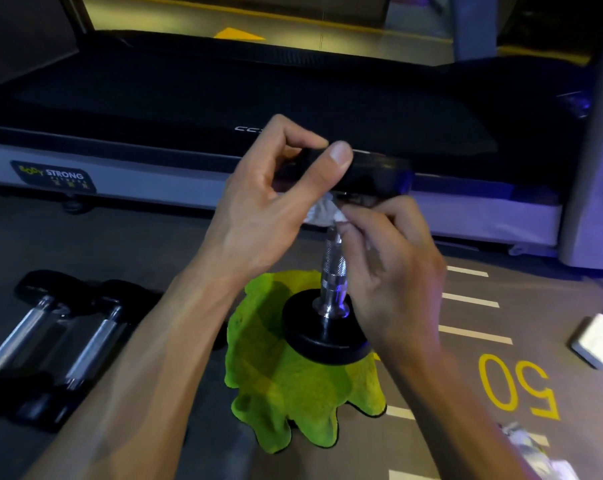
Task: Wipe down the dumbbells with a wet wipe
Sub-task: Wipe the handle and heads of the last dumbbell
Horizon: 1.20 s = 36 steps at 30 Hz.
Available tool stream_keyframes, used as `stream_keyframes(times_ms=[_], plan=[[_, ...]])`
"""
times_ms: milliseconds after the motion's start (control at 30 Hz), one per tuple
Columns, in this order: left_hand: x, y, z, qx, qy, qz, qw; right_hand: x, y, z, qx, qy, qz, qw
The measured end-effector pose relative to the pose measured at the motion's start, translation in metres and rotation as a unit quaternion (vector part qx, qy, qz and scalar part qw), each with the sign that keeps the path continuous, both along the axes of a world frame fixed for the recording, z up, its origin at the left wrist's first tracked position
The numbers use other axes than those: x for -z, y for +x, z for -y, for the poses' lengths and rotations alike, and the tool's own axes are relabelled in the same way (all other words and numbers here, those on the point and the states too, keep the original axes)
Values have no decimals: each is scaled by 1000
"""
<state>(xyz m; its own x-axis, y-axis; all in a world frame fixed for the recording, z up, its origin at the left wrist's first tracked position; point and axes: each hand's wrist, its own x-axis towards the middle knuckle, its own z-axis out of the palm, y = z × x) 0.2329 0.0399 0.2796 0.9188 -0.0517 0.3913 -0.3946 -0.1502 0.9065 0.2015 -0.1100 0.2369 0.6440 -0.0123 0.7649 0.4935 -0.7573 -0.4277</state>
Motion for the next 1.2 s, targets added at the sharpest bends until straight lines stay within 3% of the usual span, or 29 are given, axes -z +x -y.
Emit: stream_keyframes(times_ms=[200,367,567,700,900,1033,1100,1200], plan=[[1,-1,1,-1,13,0,1000,15,-17,0,-36,-21,-61,997],[1,0,5,5,-3,12,1000,-1,-4,4,-6,-14,-17,1000],[0,-6,5,9,12,13,1000,13,-18,6,-37,-12,-43,998],[1,-6,8,10,-3,18,1000,7,-8,11,-49,30,-21,998],[2,-10,6,14,-7,14,1000,19,-15,9,-109,225,-110,962],[2,-9,4,5,-15,5,1000,21,-27,14,-133,158,-171,963],[3,-10,5,7,-18,8,1000,12,-22,12,-110,129,-135,976],[3,-10,7,10,-18,16,1000,5,-12,7,-97,175,-96,975]])
